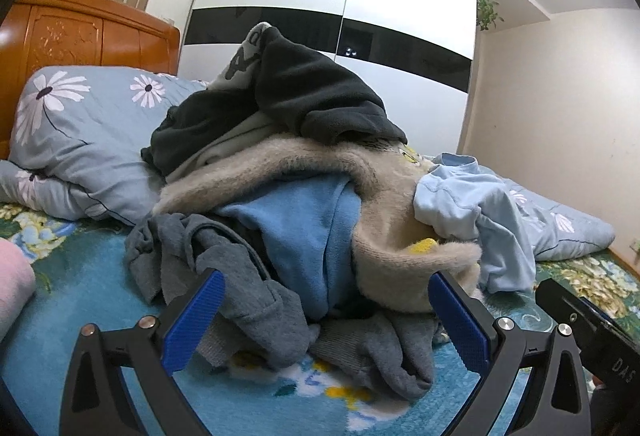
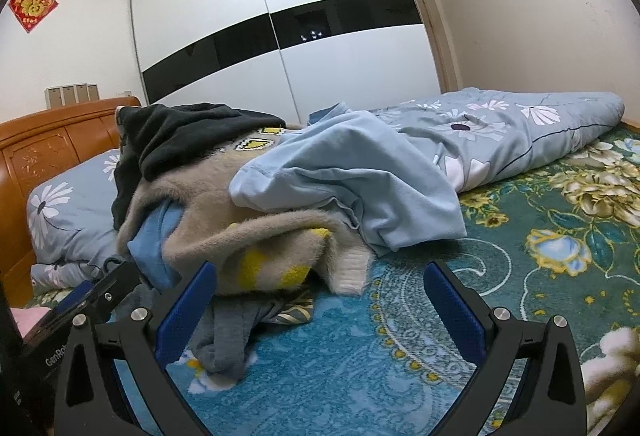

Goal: Fold clothes
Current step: 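Move both grippers toward the light blue shirt on the clothes heap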

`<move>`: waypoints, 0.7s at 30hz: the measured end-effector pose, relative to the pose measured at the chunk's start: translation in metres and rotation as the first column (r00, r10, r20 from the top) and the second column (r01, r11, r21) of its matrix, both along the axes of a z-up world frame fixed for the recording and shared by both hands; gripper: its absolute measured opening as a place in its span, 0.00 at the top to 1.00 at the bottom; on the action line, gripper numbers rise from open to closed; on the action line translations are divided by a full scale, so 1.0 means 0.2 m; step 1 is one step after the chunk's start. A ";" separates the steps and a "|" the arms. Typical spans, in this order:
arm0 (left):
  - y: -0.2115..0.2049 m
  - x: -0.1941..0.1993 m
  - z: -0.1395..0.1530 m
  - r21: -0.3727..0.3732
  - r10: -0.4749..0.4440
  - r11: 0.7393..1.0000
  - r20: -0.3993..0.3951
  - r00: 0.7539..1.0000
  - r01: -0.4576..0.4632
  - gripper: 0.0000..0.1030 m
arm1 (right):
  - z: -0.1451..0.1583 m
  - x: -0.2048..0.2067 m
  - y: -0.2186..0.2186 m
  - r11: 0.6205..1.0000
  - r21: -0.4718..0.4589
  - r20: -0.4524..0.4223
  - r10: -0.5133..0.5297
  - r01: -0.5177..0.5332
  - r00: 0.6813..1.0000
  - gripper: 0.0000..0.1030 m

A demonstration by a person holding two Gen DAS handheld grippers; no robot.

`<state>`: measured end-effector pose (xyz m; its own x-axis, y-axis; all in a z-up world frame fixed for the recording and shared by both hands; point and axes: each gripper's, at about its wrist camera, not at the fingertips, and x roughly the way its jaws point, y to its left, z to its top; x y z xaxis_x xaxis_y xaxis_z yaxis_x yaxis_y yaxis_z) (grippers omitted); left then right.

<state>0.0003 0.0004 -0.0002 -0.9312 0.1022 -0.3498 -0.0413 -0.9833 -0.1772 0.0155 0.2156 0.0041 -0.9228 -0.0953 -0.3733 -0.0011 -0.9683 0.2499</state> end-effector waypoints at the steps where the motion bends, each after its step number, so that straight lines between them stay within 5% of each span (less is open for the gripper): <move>1: 0.00 0.00 0.00 -0.002 -0.005 1.000 -0.003 1.000 0.005 0.00 | 0.00 0.00 0.00 1.000 0.000 0.002 -0.001 0.001 1.000 0.00; 21: -0.07 -0.04 -0.03 0.013 -0.008 1.000 0.067 0.998 0.007 0.00 | -0.06 -0.05 0.00 0.999 0.018 0.082 -0.037 0.036 0.996 0.00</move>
